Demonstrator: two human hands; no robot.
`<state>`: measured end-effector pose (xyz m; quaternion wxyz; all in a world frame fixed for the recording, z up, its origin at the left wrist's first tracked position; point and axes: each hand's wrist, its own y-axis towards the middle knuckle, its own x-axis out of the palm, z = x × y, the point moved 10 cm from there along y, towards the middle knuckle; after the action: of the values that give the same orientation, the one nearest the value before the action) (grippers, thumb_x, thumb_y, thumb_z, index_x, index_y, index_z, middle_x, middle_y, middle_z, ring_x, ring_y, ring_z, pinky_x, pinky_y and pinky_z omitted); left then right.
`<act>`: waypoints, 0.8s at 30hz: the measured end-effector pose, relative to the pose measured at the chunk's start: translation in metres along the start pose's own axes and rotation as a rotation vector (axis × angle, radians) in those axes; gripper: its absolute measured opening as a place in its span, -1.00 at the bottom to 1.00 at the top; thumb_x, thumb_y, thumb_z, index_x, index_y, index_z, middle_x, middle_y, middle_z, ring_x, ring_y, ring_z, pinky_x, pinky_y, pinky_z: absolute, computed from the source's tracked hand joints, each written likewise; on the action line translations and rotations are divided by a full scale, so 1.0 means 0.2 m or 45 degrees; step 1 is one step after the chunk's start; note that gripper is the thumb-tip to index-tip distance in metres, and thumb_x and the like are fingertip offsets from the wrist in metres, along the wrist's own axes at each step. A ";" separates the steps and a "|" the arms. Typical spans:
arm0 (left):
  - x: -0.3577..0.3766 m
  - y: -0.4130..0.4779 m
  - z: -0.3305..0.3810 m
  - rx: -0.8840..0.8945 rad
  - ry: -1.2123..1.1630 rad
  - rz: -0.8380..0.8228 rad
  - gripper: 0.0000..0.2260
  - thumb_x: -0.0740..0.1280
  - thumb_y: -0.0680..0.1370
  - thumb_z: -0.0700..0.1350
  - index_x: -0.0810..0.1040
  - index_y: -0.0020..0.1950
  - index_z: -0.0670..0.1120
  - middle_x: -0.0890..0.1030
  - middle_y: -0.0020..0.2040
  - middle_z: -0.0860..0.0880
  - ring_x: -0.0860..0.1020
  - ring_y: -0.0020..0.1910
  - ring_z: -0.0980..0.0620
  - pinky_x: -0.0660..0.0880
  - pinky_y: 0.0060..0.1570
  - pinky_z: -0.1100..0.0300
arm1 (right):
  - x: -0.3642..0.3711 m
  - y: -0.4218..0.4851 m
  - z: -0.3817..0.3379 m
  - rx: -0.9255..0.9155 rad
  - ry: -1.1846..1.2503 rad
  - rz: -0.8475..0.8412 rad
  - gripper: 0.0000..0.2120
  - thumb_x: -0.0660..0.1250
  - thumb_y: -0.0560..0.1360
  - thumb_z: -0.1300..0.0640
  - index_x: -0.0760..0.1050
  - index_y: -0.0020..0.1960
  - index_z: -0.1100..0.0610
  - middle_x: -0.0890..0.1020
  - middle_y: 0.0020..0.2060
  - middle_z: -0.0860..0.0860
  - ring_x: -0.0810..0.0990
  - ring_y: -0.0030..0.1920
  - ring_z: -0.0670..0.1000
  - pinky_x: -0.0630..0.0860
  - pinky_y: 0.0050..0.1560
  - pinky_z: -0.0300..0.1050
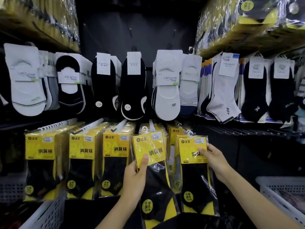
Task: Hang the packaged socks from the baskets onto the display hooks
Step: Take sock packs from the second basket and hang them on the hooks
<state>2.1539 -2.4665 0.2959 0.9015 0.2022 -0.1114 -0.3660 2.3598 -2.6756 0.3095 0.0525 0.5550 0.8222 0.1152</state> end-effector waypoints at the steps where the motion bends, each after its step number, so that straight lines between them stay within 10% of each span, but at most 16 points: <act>1: 0.01 0.00 0.00 -0.005 -0.018 -0.005 -0.66 0.20 0.41 0.24 0.55 -0.17 -0.01 0.39 -0.59 0.16 0.38 -0.55 0.26 0.32 -0.46 0.51 | -0.01 0.01 0.02 0.017 -0.001 0.024 -0.84 0.28 0.56 0.19 0.53 0.12 0.16 0.68 -0.05 0.07 0.66 -0.08 0.02 0.57 -0.16 -0.21; 9: 0.08 -0.05 -0.03 -0.046 -0.075 -0.063 -0.78 0.23 0.54 0.08 0.58 -0.06 -0.01 0.62 -0.22 0.16 0.61 -0.29 0.27 0.39 -0.38 0.54 | -0.21 -0.01 0.24 0.213 -0.064 0.554 -0.65 0.50 0.40 0.17 0.54 0.12 0.28 0.60 -0.07 0.11 0.58 -0.01 0.08 0.52 0.21 0.08; 13: 0.11 -0.06 -0.05 -0.049 -0.042 -0.076 -0.78 0.27 0.53 0.07 0.60 0.01 -0.03 0.60 -0.43 0.19 0.57 -0.38 0.30 0.38 -0.38 0.53 | -0.09 -0.12 0.18 0.116 -0.018 0.341 -0.78 0.41 0.48 0.06 0.55 0.06 0.16 0.62 -0.01 0.05 0.60 0.06 0.05 0.53 0.14 -0.04; 18: 0.27 -0.10 -0.02 -0.031 -0.029 -0.211 -0.82 0.28 0.45 0.16 0.59 -0.04 0.17 0.68 -0.14 0.23 0.60 -0.08 0.34 0.45 -0.17 0.52 | 0.28 -0.33 0.08 0.074 0.037 -0.254 -0.70 0.31 0.51 -0.08 0.57 0.14 0.05 0.70 0.01 -0.02 0.67 0.04 -0.05 0.55 0.11 -0.11; 24: 0.42 -0.14 -0.02 -0.015 -0.054 -0.353 -0.62 0.27 0.44 0.18 0.52 0.20 0.09 0.65 0.05 0.16 0.58 0.06 0.29 0.47 0.01 0.45 | 0.12 -0.34 0.11 0.101 0.185 0.066 -0.81 0.33 0.54 0.12 0.58 0.09 0.18 0.72 -0.08 0.07 0.69 -0.07 0.03 0.56 -0.13 -0.17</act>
<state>2.1980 -2.5434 0.2840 0.8409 0.2026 -0.0992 -0.4919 2.2935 -2.6747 0.2719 -0.0325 0.5680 0.8130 0.1238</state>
